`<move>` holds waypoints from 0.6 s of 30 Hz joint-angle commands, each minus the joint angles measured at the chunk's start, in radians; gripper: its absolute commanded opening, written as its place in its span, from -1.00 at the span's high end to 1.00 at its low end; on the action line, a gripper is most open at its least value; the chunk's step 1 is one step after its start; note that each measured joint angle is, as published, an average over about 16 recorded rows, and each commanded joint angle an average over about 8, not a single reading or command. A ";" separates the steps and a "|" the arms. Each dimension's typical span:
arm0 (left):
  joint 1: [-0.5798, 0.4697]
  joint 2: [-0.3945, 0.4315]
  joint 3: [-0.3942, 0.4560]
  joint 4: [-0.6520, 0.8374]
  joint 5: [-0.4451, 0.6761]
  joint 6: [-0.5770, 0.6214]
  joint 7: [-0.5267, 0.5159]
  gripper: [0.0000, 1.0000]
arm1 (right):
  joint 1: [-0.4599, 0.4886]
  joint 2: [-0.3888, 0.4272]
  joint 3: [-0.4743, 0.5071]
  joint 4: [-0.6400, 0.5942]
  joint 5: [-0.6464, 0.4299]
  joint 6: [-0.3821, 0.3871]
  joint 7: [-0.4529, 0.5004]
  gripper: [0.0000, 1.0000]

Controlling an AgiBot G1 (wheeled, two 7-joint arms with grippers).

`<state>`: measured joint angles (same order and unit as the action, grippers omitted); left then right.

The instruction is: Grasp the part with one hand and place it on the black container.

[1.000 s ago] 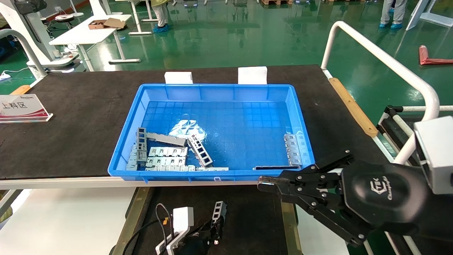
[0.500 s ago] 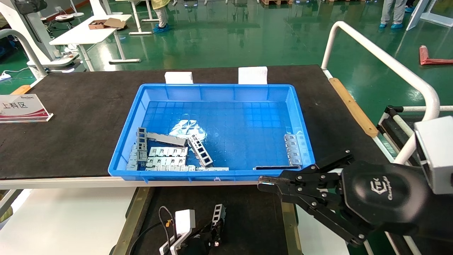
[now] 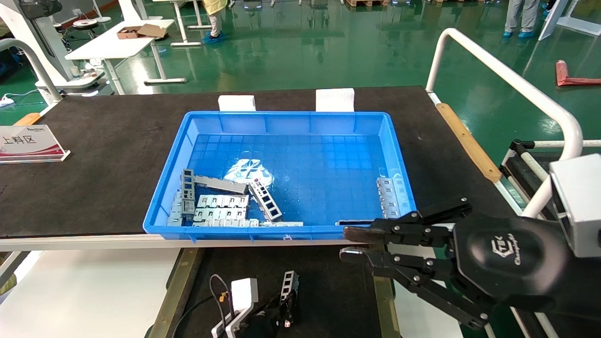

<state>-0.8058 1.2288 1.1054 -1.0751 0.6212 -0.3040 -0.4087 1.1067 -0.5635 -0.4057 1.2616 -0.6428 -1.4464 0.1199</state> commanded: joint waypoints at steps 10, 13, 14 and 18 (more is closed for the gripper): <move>-0.010 -0.045 0.002 -0.076 -0.008 0.002 0.006 -1.00 | 0.000 0.000 0.000 0.000 0.000 0.000 0.000 -1.00; -0.014 -0.074 0.016 -0.111 -0.012 0.012 0.019 -1.00 | 0.000 0.000 0.000 0.000 0.000 0.000 0.000 -1.00; -0.016 -0.086 0.022 -0.124 -0.013 0.015 0.026 -1.00 | 0.000 0.000 0.000 0.000 0.000 0.000 0.000 -1.00; -0.021 -0.144 0.051 -0.184 -0.009 0.027 0.058 -1.00 | 0.000 0.000 0.000 0.000 0.000 0.000 0.000 -1.00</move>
<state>-0.8263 1.0791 1.1525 -1.2596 0.6175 -0.2622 -0.3528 1.1068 -0.5634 -0.4057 1.2616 -0.6427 -1.4464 0.1198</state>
